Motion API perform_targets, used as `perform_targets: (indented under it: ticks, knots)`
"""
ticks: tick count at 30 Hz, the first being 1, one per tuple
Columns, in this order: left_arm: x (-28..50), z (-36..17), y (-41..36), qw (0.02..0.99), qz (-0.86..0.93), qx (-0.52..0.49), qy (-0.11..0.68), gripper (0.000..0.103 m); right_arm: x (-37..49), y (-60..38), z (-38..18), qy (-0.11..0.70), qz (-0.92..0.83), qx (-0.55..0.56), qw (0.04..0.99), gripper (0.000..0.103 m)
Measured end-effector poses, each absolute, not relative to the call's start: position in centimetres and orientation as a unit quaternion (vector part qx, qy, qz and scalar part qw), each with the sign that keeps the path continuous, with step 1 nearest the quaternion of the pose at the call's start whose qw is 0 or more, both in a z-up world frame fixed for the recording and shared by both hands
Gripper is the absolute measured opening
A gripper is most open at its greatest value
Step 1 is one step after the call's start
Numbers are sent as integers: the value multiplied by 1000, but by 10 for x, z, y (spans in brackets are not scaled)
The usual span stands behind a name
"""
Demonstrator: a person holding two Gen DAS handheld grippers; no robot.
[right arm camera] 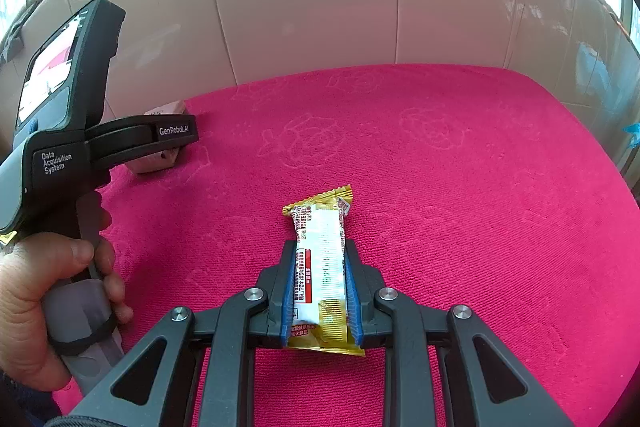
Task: Organize objects
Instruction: 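Lift the tissue pack and snack bar with both tools toward the tray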
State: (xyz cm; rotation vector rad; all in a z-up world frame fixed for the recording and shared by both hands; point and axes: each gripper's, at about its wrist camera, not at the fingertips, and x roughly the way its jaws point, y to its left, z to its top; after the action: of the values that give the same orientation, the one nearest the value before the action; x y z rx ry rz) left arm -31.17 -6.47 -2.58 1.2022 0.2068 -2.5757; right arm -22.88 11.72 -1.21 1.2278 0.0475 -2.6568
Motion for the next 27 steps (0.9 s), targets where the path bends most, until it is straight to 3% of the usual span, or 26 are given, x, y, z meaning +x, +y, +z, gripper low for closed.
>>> perform_targets:
  ticks: [16, 27]
  knots:
    - [-292, -18, -63, 178, -900, 383, 110, 49, -229, 123, -12, -10, -916, 393, 78, 23]
    - [-262, 10, 3, 172, -945, 280, 10, 49, -207, 123, 10, -2, -951, 304, 57, 23]
